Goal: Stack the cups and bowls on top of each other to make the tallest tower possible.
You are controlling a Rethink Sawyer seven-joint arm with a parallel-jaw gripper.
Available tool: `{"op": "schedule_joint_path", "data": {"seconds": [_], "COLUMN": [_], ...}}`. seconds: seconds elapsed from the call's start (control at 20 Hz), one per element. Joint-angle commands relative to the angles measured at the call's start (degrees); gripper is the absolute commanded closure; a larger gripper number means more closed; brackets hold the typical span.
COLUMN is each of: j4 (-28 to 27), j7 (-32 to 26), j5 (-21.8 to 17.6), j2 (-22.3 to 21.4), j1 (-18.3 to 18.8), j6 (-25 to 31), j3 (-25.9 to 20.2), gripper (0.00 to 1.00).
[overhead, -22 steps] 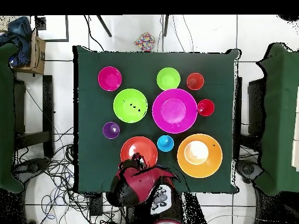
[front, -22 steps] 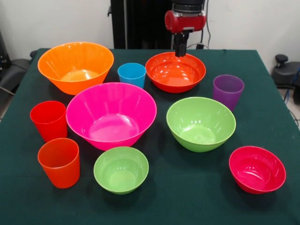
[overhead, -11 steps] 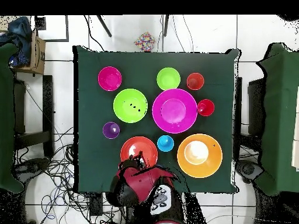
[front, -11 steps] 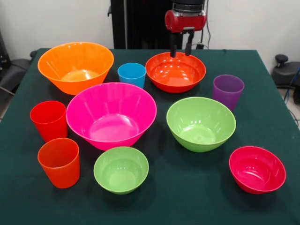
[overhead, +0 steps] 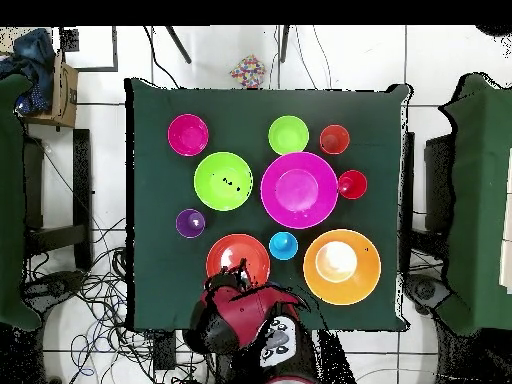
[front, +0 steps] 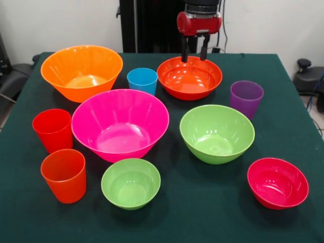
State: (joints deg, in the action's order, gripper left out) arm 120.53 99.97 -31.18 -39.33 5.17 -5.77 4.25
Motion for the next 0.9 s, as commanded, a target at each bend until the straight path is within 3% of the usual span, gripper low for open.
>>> {"op": "schedule_joint_path", "data": {"seconds": [0.05,0.25,0.5,0.65,0.9], "j4": [-1.66,-0.85,-2.56,-2.52,-4.06], "j7": [6.99,4.42,3.28,3.88,3.50], "j5": [-0.47,-4.61,-7.68,-9.79,-11.27], "j2": [5.79,5.16,7.25,7.71,7.69], "j1": [-1.31,4.23,6.50,8.82,9.85], "j6": [-0.99,-1.17,-3.42,-7.69,-6.48], "j3": [1.52,1.23,4.16,5.01,4.53], "gripper": [0.00,0.00,0.00,0.00,0.00]}}
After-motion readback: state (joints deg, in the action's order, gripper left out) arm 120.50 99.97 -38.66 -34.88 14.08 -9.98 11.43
